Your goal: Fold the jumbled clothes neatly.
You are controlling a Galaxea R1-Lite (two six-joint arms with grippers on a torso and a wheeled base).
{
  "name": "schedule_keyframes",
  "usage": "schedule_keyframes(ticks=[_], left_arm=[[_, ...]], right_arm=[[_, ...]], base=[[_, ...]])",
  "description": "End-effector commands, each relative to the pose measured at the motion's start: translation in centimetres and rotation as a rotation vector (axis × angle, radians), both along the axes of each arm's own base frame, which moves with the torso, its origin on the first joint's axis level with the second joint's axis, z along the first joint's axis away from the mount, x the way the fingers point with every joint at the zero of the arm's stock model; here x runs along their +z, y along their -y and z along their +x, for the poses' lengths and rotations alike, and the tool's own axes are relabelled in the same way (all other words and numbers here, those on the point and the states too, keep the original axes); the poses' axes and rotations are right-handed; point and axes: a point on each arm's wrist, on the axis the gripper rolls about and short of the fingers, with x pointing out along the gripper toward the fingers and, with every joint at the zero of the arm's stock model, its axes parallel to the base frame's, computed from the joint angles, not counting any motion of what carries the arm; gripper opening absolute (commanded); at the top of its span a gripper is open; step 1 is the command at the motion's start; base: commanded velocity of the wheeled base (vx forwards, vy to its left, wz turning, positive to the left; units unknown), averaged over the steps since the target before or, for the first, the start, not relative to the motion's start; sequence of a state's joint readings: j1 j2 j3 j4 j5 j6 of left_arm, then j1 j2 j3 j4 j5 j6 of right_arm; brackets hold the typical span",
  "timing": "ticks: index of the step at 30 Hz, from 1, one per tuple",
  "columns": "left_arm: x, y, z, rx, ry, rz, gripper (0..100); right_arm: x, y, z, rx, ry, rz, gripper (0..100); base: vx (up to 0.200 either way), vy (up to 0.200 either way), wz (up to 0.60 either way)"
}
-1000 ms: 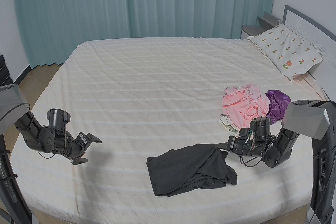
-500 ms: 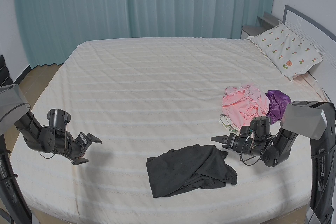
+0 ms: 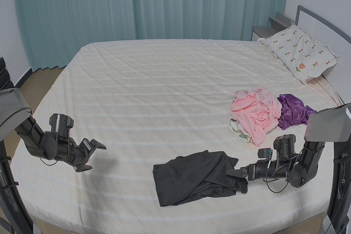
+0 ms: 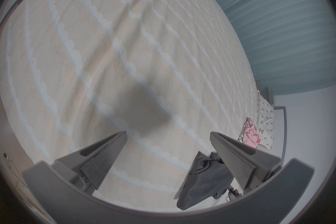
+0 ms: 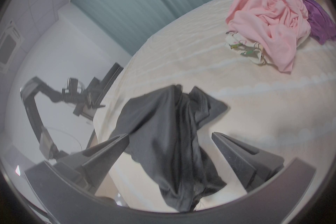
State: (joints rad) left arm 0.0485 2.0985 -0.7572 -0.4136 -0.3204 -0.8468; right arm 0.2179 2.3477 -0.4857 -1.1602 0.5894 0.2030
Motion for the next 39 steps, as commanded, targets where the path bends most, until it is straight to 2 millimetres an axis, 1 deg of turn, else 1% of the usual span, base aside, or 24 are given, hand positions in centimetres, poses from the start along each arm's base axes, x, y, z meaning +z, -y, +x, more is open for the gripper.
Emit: schedule_keyframes(ticks=[1,3,4,9,12,13,16,20,23,30,31,35,37,39], left_arm=[[0.0,0.0,0.0,0.000,0.001,0.000,100],[0.0,0.0,0.0,0.000,0.001,0.000,100],[0.0,0.0,0.0,0.000,0.001,0.000,100],[0.0,0.0,0.0,0.000,0.001,0.000,100],[0.0,0.0,0.0,0.000,0.001,0.000,100],[0.0,0.0,0.0,0.002,0.001,-0.001,100],[0.0,0.0,0.0,0.002,0.001,-0.001,100],[0.0,0.0,0.0,0.002,0.001,-0.001,100],[0.0,0.0,0.0,0.002,0.001,-0.001,100],[0.0,0.0,0.0,0.002,0.001,-0.001,100],[0.0,0.0,0.0,0.002,0.001,-0.001,100],[0.0,0.0,0.0,0.002,0.001,-0.001,100],[0.0,0.0,0.0,0.002,0.001,-0.001,100],[0.0,0.0,0.1,0.002,0.002,-0.001,100]], right_arm=[[-0.7,-0.7,-1.1,0.042,-0.033,-0.019,100],[-1.5,-1.1,-1.6,0.075,-0.047,-0.043,100],[-1.7,-1.1,-1.7,0.081,-0.046,-0.051,0],[-1.6,-0.6,-2.6,0.079,-0.066,-0.063,0],[-1.1,-0.1,-2.9,0.065,-0.065,-0.063,0],[-0.7,0.5,-3.2,0.050,-0.063,-0.062,0],[-0.2,1.1,-3.7,0.043,-0.069,-0.056,0],[-0.3,1.4,-4.4,0.037,-0.091,-0.060,0],[-0.2,1.8,-4.4,0.023,-0.095,-0.059,0],[-0.4,2.0,-4.9,0.034,-0.117,-0.076,0],[-0.4,2.0,-4.9,0.034,-0.117,-0.076,100],[-0.3,1.9,-4.5,0.046,-0.081,-0.083,100],[0.3,1.9,-3.8,0.040,-0.034,-0.065,100],[0.8,1.7,-2.7,0.035,0.010,-0.030,100]], base=[[0.000,0.000,0.00],[0.000,0.000,0.00],[0.000,0.000,0.00],[0.000,0.000,0.00],[0.000,0.000,0.00],[0.000,0.000,0.00],[0.000,0.000,0.00],[0.000,0.000,0.00],[0.000,0.000,0.00],[0.000,0.000,0.00],[0.000,0.000,0.00],[0.000,0.000,0.00],[0.000,0.000,0.00],[0.000,0.000,0.00]])
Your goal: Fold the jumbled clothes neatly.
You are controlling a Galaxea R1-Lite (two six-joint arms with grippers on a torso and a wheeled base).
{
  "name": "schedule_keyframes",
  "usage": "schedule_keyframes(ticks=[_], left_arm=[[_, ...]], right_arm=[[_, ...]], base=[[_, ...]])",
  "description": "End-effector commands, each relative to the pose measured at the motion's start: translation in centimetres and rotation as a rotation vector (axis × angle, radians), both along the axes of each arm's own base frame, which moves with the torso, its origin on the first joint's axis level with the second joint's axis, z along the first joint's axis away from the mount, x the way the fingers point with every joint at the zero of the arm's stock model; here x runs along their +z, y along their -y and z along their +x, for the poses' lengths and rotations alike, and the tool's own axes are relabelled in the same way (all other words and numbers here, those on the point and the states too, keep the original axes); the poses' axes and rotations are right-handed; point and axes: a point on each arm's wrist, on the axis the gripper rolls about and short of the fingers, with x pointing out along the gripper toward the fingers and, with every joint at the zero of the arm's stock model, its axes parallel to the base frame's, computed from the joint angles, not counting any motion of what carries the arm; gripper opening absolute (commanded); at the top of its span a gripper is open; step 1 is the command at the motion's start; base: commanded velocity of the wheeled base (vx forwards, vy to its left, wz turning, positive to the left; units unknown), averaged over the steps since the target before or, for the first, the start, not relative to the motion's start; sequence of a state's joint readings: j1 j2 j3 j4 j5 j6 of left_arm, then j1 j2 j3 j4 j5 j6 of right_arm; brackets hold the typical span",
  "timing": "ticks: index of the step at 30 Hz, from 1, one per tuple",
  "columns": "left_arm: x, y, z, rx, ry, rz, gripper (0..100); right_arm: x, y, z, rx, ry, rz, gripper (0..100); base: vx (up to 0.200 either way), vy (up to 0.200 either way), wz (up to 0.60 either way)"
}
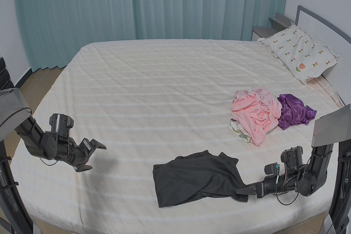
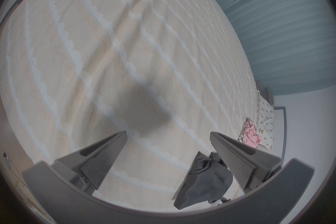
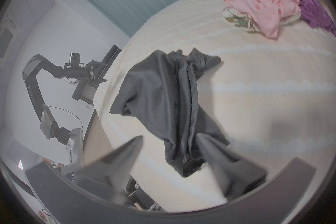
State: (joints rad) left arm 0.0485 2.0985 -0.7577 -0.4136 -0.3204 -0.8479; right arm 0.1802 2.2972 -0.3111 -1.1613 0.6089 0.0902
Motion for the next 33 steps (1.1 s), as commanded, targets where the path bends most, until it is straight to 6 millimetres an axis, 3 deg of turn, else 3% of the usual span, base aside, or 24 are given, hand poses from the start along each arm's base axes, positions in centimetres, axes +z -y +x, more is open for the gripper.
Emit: schedule_keyframes(ticks=[1,7,8,13,21,26,33], left_arm=[[0.0,0.0,0.0,0.001,0.002,0.000,100],[0.0,0.0,0.0,0.001,0.002,0.000,100],[0.0,0.0,0.0,0.001,0.002,0.000,100],[0.0,0.0,0.0,0.003,0.002,0.000,100],[0.0,0.0,0.0,0.003,0.002,0.000,100],[0.0,0.0,0.0,0.003,0.002,0.000,100],[0.0,0.0,0.0,0.003,0.000,0.000,100]], right_arm=[[0.9,-0.4,1.8,-0.012,0.060,0.052,100],[1.0,-3.0,4.8,-0.074,0.013,0.168,100],[0.5,-4.0,5.9,-0.081,-0.008,0.200,100],[-0.9,-5.4,7.8,-0.081,-0.025,0.223,100],[-0.7,-4.7,8.5,-0.129,-0.037,0.234,100],[0.0,-2.5,9.0,-0.226,-0.052,0.273,100],[-0.7,-1.4,8.7,-0.261,-0.080,0.264,100]], base=[[0.000,0.000,0.00],[0.000,0.000,0.00],[0.000,0.000,0.00],[0.000,0.000,0.00],[0.000,0.000,0.00],[0.000,0.000,0.00],[0.000,0.000,0.00]])
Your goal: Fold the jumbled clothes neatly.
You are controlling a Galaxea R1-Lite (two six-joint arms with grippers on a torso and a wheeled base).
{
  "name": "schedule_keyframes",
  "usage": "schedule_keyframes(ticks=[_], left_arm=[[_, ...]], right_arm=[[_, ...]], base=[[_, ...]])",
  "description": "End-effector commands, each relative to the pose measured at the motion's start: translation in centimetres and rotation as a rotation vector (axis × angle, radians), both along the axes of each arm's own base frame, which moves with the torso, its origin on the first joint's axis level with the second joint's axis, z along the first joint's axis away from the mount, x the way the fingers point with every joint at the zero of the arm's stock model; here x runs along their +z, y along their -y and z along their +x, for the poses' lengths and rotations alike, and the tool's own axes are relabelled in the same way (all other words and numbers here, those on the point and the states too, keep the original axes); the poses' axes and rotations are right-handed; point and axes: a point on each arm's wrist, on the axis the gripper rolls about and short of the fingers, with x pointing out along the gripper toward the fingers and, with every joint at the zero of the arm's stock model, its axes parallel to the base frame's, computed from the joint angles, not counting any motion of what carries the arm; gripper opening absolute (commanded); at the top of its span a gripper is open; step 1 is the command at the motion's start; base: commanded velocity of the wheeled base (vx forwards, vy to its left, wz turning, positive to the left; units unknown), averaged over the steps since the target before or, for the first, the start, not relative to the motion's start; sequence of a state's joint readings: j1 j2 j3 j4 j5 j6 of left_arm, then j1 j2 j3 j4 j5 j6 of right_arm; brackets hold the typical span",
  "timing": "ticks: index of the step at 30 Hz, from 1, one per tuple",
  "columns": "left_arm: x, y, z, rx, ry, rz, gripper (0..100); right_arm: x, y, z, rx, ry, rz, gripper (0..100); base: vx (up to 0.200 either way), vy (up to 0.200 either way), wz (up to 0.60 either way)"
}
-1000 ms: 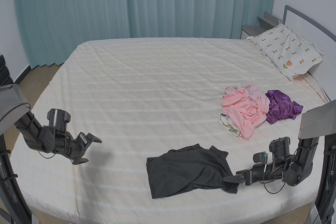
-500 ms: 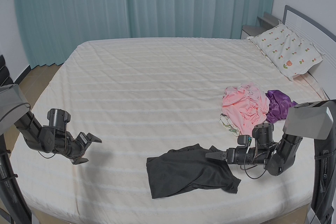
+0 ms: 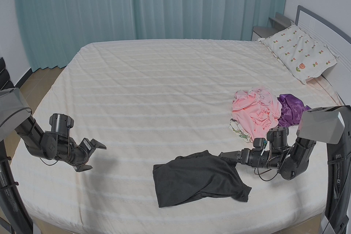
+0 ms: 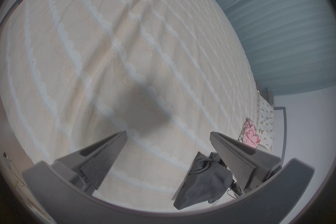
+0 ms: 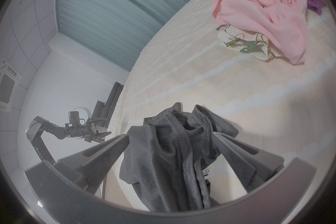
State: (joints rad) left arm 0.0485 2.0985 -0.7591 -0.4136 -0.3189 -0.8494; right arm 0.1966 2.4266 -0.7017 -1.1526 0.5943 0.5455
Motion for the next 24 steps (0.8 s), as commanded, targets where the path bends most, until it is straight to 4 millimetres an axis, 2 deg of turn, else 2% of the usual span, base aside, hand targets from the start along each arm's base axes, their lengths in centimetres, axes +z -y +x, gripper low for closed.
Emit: schedule_keyframes(ticks=[1,9,10,24], left_arm=[[0.0,0.0,0.0,0.001,-0.001,0.000,100],[0.0,0.0,0.0,0.001,-0.001,0.000,100],[-0.1,0.0,0.0,0.001,-0.002,0.000,100],[0.0,0.0,0.0,0.001,-0.001,0.000,100]], right_arm=[[-0.5,0.9,-0.4,-0.023,-0.029,-0.007,100],[-1.4,0.0,-0.5,-0.059,-0.046,-0.058,100],[-1.4,0.0,-0.5,-0.059,-0.046,-0.058,0],[-1.2,0.3,-0.6,-0.050,-0.024,-0.062,0]], base=[[0.000,0.000,0.00],[0.000,0.000,0.00],[0.000,0.000,0.00],[0.000,0.000,0.00]])
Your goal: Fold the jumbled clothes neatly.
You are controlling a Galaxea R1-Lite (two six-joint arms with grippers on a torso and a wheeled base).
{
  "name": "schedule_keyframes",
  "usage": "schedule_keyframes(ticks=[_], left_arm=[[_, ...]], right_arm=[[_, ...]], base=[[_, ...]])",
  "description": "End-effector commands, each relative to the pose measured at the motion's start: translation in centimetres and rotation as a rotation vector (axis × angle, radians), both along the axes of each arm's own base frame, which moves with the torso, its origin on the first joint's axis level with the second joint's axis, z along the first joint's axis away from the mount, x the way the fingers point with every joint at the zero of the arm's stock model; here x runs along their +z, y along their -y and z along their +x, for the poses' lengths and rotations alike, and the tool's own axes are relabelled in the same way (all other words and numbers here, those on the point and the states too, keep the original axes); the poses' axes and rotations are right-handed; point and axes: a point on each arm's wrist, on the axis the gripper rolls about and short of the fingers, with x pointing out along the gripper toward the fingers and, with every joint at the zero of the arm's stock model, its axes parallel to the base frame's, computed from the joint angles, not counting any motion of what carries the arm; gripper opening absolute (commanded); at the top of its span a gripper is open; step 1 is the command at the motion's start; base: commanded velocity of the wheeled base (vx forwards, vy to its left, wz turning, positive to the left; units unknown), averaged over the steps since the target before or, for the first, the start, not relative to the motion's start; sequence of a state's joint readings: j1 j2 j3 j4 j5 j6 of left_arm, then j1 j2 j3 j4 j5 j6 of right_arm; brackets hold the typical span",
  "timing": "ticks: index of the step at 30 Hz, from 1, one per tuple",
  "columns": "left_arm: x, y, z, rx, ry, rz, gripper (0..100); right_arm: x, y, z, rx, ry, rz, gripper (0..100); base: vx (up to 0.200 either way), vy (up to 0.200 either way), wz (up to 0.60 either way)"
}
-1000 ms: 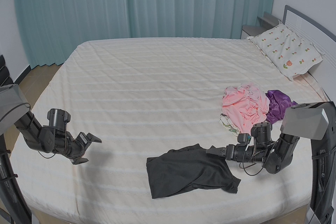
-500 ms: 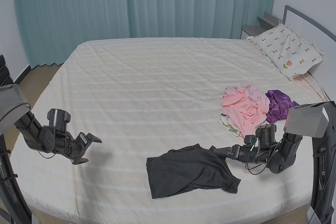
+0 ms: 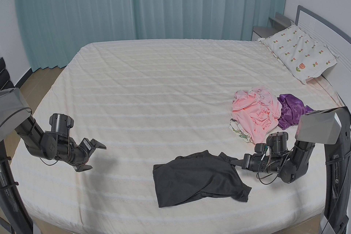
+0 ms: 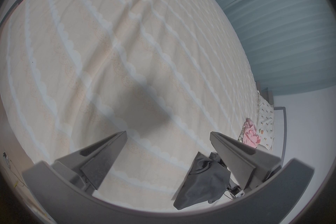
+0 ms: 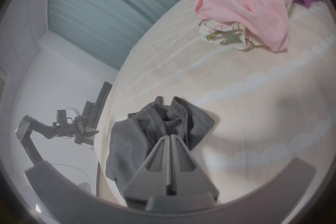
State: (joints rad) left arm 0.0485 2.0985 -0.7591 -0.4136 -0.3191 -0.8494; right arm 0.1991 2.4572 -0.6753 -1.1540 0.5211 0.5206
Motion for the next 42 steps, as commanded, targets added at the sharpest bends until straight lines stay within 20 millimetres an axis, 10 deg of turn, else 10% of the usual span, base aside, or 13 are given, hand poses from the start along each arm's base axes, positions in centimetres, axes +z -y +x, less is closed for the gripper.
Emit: schedule_keyframes(ticks=[1,24,25,39,40,42], left_arm=[[0.0,0.0,0.0,0.001,-0.001,0.000,100],[-0.1,0.0,0.1,0.001,-0.001,0.000,100],[-0.1,0.0,0.1,0.001,-0.001,0.000,100],[-0.1,0.0,0.1,0.002,-0.001,0.001,100],[-0.1,0.0,0.1,0.002,-0.001,0.001,100],[-0.1,0.0,0.1,0.002,-0.001,0.001,100]], right_arm=[[0.4,0.2,0.1,-0.012,0.005,0.011,0],[-0.4,0.3,-1.2,0.044,0.035,-0.083,0],[-0.4,0.3,-1.3,0.044,0.037,-0.082,100],[-0.4,-0.2,-1.3,0.059,0.043,-0.081,100],[-0.4,-0.3,-1.2,0.061,0.045,-0.081,0],[-0.4,-0.3,-1.1,0.058,0.039,-0.076,0]], base=[[0.000,0.000,0.00],[0.000,0.000,0.00],[0.000,0.000,0.00],[0.000,0.000,0.00],[0.000,0.000,0.00],[0.000,0.000,0.00]])
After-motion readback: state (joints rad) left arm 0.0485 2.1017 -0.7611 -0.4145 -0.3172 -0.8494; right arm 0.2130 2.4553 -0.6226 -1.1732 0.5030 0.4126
